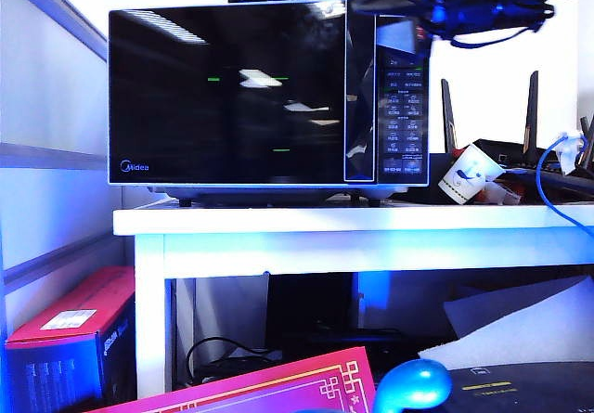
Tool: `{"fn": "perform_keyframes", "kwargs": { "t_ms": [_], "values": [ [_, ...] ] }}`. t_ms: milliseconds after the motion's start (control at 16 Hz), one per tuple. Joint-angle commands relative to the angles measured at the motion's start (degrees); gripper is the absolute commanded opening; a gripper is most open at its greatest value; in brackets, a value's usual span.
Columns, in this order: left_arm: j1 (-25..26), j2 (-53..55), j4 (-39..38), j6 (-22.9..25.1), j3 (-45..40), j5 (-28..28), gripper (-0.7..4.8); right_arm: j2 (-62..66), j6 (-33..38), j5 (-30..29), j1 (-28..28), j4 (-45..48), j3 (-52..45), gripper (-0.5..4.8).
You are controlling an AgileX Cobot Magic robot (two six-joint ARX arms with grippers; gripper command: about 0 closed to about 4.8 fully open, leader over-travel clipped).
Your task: Open the microwave door, place the box of snacks from the top of the microwave inside, then close the microwave door.
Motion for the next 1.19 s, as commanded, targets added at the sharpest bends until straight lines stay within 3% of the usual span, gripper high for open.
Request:
{"fn": "perform_keyframes", "kwargs": {
  "t_ms": [62, 375, 687, 1187],
  "values": [
    [0.07, -0.20, 0.50, -0.02, 0.26, 0.02, -0.06, -0.70, 4.17, -7.13, -0.15, 0.57, 0.31, 3.06],
    [0.07, -0.22, 0.48, -0.02, 0.26, 0.04, -0.06, -2.51, 8.33, -12.96, -0.13, 0.37, 0.28, 3.06],
    [0.07, -0.22, 0.50, -0.02, 0.26, 0.07, -0.06, -4.48, 8.41, -14.16, -0.04, -1.97, 0.28, 3.06],
    [0.07, -0.22, 0.52, -0.04, 0.26, 0.04, -0.06, -4.90, 11.32, -15.61, 4.90, -2.43, 0.28, 3.01]
  ]
}}
